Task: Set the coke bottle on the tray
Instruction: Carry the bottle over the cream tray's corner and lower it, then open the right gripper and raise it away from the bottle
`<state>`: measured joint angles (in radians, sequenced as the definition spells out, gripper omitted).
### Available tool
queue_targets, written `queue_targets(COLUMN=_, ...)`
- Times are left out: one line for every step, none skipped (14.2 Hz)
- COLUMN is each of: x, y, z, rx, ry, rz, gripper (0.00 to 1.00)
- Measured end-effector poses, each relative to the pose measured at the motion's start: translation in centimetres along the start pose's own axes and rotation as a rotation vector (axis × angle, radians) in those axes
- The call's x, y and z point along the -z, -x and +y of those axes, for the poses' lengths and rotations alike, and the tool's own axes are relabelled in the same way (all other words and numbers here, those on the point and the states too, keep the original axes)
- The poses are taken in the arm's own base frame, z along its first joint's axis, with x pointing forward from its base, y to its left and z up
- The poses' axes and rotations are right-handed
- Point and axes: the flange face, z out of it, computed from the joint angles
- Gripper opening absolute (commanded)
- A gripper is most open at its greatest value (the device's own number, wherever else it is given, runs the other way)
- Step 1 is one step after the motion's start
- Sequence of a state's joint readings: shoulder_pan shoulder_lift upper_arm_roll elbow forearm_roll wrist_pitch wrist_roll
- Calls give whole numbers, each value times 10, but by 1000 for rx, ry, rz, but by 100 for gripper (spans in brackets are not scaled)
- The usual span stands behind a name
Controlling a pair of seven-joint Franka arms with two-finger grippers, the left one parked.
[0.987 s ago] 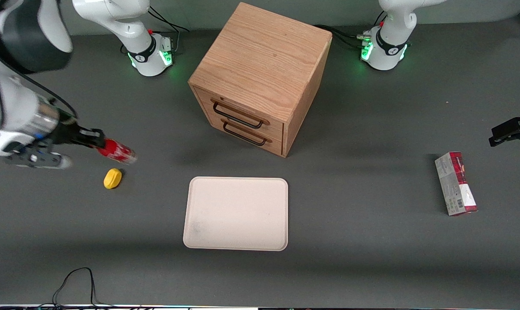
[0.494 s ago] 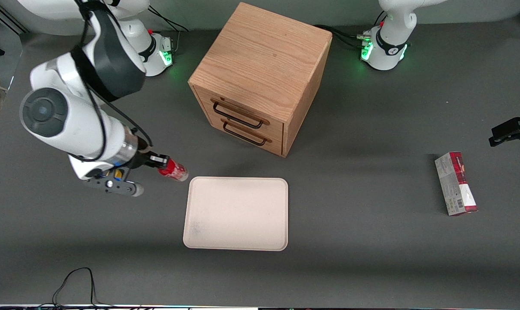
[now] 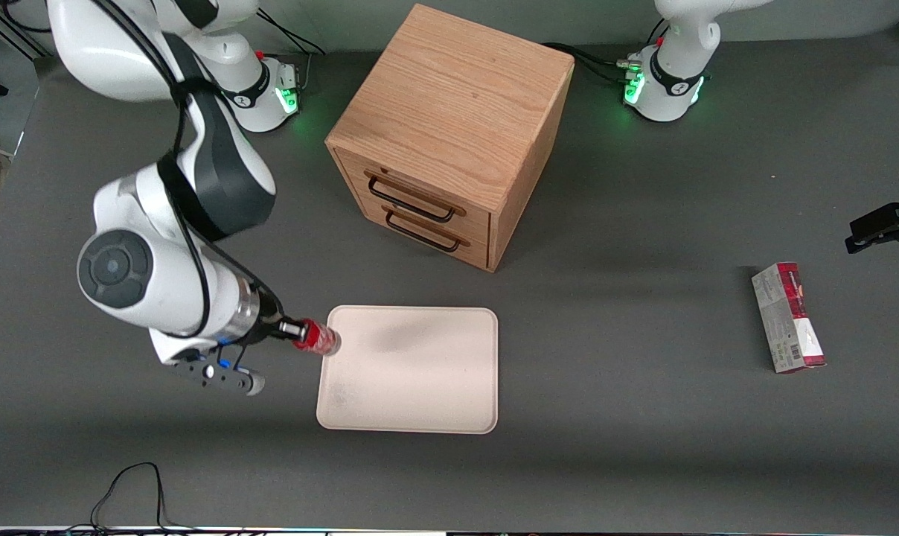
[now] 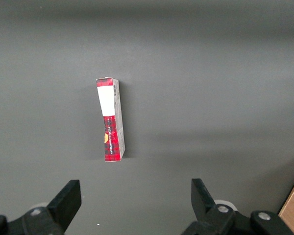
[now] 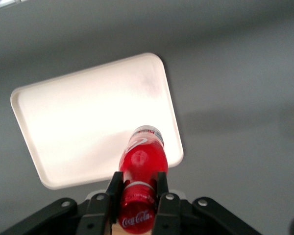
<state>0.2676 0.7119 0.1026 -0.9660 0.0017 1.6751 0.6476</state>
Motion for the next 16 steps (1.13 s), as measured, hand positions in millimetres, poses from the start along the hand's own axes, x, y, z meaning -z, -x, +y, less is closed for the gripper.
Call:
queue_targets(x=-16, y=-10, z=-1, rx=-2, ry=6, rz=18, gripper=0)
queue_targets(x=-36, y=-18, z=-3, rx=0, ry=18, rz=34, gripper=0)
queue_targets(x=-52, y=-24, z=-4, rx=3, ry=25, rz=46, gripper=0)
queue_targets(x=-67, y=-28, z=-7, rx=5, ry=24, rz=56, gripper=0)
queue_targets(x=-79, y=-32, z=-8, rx=6, ry=21, rz=64, gripper=0)
queue_targets(x=-90, y=-35, z=-10, rx=9, ry=19, rz=74, gripper=0)
queue_targets(x=-100, y=-38, z=-11, rx=11, ry=19, rz=84, gripper=0)
queue_targets(x=-108, y=-39, z=-13, rx=13, ry=18, rz=89, gripper=0)
queue_targets(x=-113, y=-40, z=-13, rx=13, ry=18, rz=90, gripper=0)
queue_targets(x=-115, y=-41, z=-14, rx=13, ry=17, rz=91, gripper=0)
queue_targets(x=-117, y=-41, z=-13, rx=13, ry=18, rz=89, gripper=0)
queue_targets(x=-118, y=-41, z=-13, rx=13, ry=18, rz=89, gripper=0)
queue_targets(x=-118, y=-41, z=-13, rx=13, ry=18, rz=89, gripper=0)
queue_targets(x=-118, y=-41, z=-14, rx=13, ry=18, rz=90, gripper=76)
queue_targets(x=-118, y=-41, z=-14, rx=13, ry=18, rz=90, gripper=100)
queue_targets(x=-118, y=-41, z=-14, rx=15, ry=22, rz=92, gripper=100)
